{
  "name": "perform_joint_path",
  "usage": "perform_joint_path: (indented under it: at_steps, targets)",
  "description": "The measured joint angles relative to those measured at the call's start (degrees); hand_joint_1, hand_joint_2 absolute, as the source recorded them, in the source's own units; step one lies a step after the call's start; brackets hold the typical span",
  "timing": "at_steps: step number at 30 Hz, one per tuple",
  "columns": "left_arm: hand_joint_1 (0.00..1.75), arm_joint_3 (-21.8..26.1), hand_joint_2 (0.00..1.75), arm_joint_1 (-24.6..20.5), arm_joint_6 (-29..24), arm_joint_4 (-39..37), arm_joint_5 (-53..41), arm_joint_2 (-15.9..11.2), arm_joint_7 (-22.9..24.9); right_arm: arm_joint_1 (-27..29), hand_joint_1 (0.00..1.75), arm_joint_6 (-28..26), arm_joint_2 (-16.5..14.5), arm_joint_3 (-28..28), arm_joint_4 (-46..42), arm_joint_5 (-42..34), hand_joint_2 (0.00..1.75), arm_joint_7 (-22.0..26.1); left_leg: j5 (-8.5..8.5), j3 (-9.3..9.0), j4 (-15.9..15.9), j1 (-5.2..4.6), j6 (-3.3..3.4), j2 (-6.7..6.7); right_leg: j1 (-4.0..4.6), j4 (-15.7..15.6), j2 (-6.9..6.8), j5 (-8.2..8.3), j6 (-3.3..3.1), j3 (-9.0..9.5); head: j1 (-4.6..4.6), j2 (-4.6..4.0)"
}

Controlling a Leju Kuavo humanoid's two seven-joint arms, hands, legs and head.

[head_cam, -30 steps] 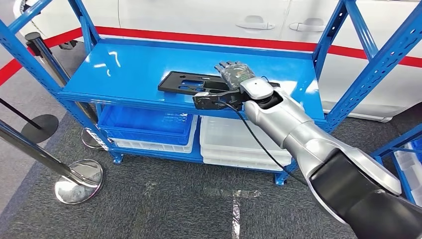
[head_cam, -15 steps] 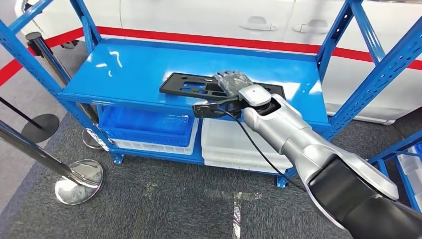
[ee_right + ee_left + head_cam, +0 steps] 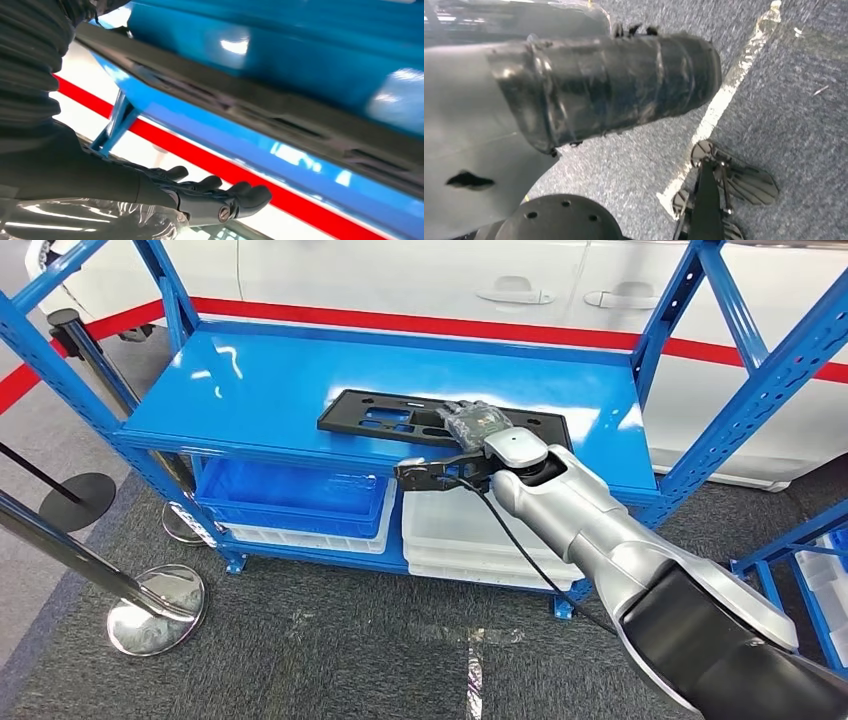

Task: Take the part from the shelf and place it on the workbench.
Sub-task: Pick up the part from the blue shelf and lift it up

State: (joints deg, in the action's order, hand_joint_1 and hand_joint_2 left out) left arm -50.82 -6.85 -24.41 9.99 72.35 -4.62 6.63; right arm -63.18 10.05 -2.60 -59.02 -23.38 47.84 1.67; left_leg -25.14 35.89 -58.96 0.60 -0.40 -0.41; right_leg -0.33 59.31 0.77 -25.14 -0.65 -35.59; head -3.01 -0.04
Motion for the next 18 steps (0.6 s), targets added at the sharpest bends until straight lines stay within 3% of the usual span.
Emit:
perform_joint_path:
  at_steps: [3,4,6,8,9,10,11,13,14,18]
  targets:
    - [0.0,0.0,0.0,0.0,0.1,0.0,-0.2,0.0,0.0,0.2,0.0,-0.2,0.0,0.0,0.0,0.0,1.75,0.1,0.29,-0.22,0.5,0.25,0.98,0.07,-0.03,1.2,-0.09,-1.07,0.69,-0.46,0.08,0.0]
    - [0.0,0.0,0.0,0.1,0.1,0.0,-0.2,0.0,0.0,0.2,0.0,-0.3,0.1,0.0,0.1,0.0,1.75,0.1,0.39,-0.34,0.7,0.34,1.35,0.11,-0.05,3.3,-0.15,-2.4,0.87,-1.38,0.16,0.0]
    - [0.0,0.0,0.0,0.1,0.2,0.0,-0.2,-0.1,-0.1,0.3,0.0,-0.4,0.1,0.0,0.1,-0.1,1.75,0.1,0.39,-0.42,0.7,0.29,1.82,0.14,-0.14,10.5,-0.26,-5.97,1.08,-4.64,0.33,0.0]
    - [0.0,0.0,0.0,0.1,0.2,0.0,-0.2,-0.1,-0.1,0.6,0.0,-0.4,0.2,0.0,0.2,-0.1,1.75,0.1,0.31,-0.44,0.7,0.22,1.97,0.12,-0.19,16.0,-0.27,-7.51,1.17,-7.36,0.35,0.0]
    - [0.0,0.0,0.0,0.1,0.2,0.0,-0.2,-0.1,-0.1,0.8,0.0,-0.4,0.2,0.0,0.3,-0.2,1.75,0.1,0.25,-0.47,0.6,0.21,1.98,0.09,-0.2,15.8,-0.28,-6.71,1.14,-7.37,0.35,0.0]
    - [0.0,0.0,0.0,0.1,0.2,0.0,-0.2,-0.2,-0.1,0.8,0.0,-0.4,0.2,0.0,0.3,-0.2,1.75,0.1,0.15,-0.53,0.5,0.21,1.94,0.05,-0.21,13.3,-0.29,-4.97,1.03,-6.26,0.35,0.0]
    - [0.0,0.0,0.0,0.1,0.3,0.0,-0.2,-0.2,-0.1,0.8,0.0,-0.4,0.2,0.0,0.3,-0.2,1.75,0.1,0.01,-0.6,0.3,0.21,1.83,0.0,-0.21,9.4,-0.31,-2.86,0.84,-4.4,0.35,0.0]
    - [0.0,0.0,0.0,0.1,0.3,0.0,-0.2,-0.2,-0.1,0.6,0.0,-0.6,0.2,0.0,0.3,-0.2,1.75,0.1,-0.25,-0.58,0.1,0.07,1.44,-0.07,-0.07,2.6,-0.29,-0.44,0.46,-1.08,0.31,0.0]
    - [0.0,0.0,0.0,0.1,0.3,0.0,-0.2,-0.2,-0.1,0.6,0.0,-0.7,0.2,-0.1,0.3,-0.2,1.75,0.1,-0.29,-0.5,0.0,-0.01,1.18,-0.08,0.05,1.0,-0.25,-0.17,0.31,-0.31,0.27,0.0]
    - [0.0,0.0,0.0,0.1,0.3,0.0,-0.3,-0.3,0.1,0.7,0.0,-1.1,0.2,-0.1,0.4,-0.2,1.75,0.1,-0.8,-0.11,-0.5,0.08,-0.06,0.01,0.0,-0.2,-0.14,0.07,-0.47,0.16,0.19,0.0]
